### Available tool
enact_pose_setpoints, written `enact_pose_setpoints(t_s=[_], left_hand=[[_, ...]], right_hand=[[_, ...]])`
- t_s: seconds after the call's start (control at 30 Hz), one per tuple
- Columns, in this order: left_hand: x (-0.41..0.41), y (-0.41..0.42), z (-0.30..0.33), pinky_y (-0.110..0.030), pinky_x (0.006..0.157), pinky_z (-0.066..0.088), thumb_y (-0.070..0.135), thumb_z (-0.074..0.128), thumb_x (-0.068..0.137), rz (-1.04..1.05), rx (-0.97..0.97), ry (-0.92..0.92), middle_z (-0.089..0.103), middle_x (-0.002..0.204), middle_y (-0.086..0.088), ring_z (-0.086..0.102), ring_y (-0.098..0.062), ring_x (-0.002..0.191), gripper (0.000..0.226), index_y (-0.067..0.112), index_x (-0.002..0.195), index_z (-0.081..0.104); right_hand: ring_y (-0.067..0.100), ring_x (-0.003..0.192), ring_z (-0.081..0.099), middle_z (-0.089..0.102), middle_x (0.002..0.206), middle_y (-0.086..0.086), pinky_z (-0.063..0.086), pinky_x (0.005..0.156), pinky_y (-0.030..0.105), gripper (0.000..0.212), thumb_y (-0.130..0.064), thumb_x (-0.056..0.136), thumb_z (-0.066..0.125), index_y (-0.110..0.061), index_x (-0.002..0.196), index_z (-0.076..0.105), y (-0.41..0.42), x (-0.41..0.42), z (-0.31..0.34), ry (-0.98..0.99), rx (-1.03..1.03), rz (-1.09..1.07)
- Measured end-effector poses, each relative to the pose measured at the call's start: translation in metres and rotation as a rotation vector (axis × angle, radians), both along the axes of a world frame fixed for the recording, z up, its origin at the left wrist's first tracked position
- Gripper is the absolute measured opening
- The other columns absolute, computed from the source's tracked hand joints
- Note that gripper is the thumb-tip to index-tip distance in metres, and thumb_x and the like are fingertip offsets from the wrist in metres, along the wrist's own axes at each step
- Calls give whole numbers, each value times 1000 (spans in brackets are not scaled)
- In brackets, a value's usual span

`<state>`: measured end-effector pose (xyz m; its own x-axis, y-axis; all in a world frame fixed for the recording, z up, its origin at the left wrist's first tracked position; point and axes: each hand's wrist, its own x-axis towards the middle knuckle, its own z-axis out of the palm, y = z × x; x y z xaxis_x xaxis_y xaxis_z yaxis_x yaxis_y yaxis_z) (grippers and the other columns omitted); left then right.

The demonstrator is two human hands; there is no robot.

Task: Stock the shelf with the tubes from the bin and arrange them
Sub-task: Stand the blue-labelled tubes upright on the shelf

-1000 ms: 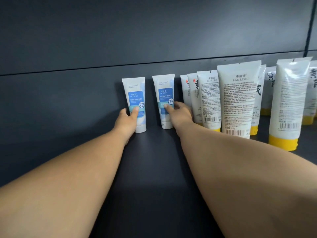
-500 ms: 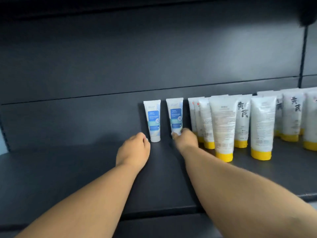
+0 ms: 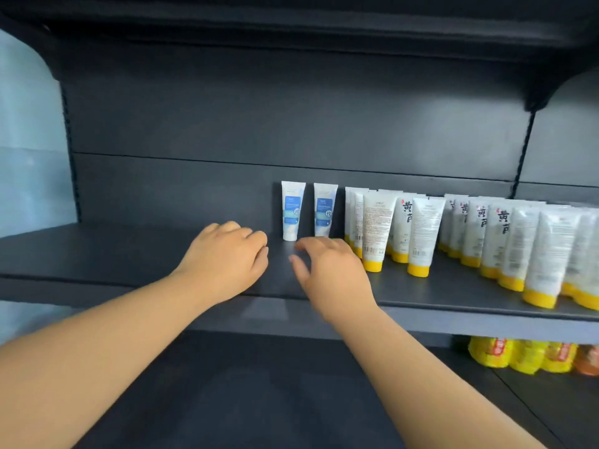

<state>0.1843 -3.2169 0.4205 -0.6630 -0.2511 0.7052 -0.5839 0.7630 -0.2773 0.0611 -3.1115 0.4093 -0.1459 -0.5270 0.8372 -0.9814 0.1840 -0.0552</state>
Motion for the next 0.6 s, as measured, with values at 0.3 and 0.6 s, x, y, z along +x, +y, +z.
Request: enact_pose_setpoints(t_s=[0.3,0.6], left_hand=[[79,98,-22,-34,59,48,27,32,84,-230,48,201,58,53,1,58,-29,63,39,12,63,61],[160,176,-126,-34,56,48,27,37,82,-430,287,94,61,57,3,59,-27,61,32,12,72,64]], right_hand=[[24,63,64,69,67,0,52,59,26,32,-32,79,46,-12,76,71,113,73,-29,74,-172,-50],[26,66,65,69,64,-1,53,60,30,31,-33,81,49,-13,71,70,209,146,-126,-76,2,-181]])
